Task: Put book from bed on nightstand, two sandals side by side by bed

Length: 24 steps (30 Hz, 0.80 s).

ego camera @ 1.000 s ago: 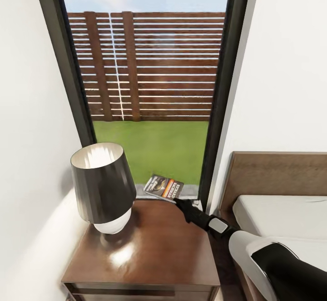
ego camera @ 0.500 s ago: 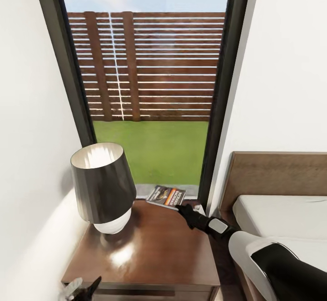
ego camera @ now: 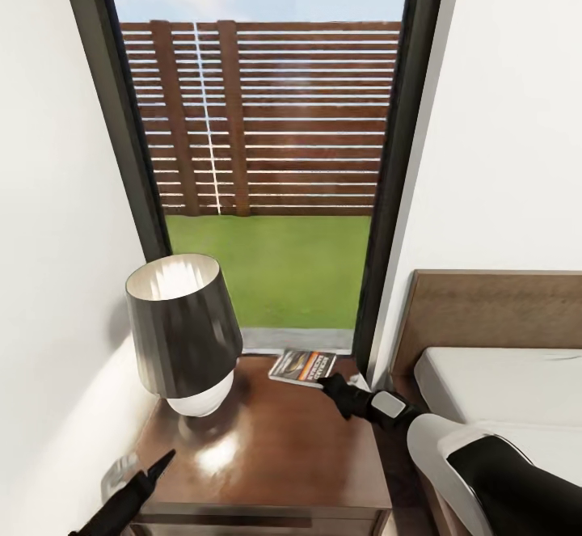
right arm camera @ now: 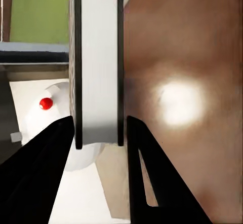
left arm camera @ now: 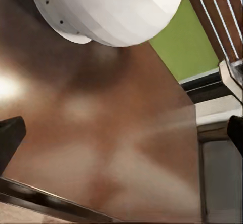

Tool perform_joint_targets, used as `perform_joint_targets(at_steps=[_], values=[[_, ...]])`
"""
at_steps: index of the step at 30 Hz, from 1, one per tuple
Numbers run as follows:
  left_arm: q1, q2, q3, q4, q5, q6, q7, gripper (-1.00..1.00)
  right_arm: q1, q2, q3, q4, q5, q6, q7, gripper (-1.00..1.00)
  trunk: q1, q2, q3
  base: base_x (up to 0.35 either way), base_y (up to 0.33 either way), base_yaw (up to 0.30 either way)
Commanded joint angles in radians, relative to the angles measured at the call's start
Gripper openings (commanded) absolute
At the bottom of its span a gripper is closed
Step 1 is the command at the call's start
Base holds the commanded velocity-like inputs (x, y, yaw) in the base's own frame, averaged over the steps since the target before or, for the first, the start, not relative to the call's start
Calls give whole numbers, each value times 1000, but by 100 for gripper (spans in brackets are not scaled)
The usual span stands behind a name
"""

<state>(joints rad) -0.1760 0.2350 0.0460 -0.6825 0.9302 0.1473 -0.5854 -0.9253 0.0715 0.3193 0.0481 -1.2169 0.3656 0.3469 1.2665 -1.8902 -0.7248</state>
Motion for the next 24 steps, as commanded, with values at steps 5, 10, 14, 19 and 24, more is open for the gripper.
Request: perform_joint_targets(at_steps=[5,10,14,19,24], values=[[0,3,41,-30,12,37,-6,100,-1,1,4,4,-12,1,-52,-100,0,0,-1,0,0,0],[0,24,63,-77,10,125,-7,100,1,3,3,4,-13,-1,-135,-100,0,0,-1,0,0,0],[0,29,67,-151,8,178,-6,100,2,4,3,4,-14,-2,-165,-100,0,0,-1,0,0,0],[0,30,69,-220,8,201,-4,100,2,6,3,3,-18,-2,-176,-100,0,0,-1,0,0,0],[0,28,80,-242,8,210,-2,100,2,8,4,-1,-21,-3,-178,-100,0,0,-1,0,0,0]])
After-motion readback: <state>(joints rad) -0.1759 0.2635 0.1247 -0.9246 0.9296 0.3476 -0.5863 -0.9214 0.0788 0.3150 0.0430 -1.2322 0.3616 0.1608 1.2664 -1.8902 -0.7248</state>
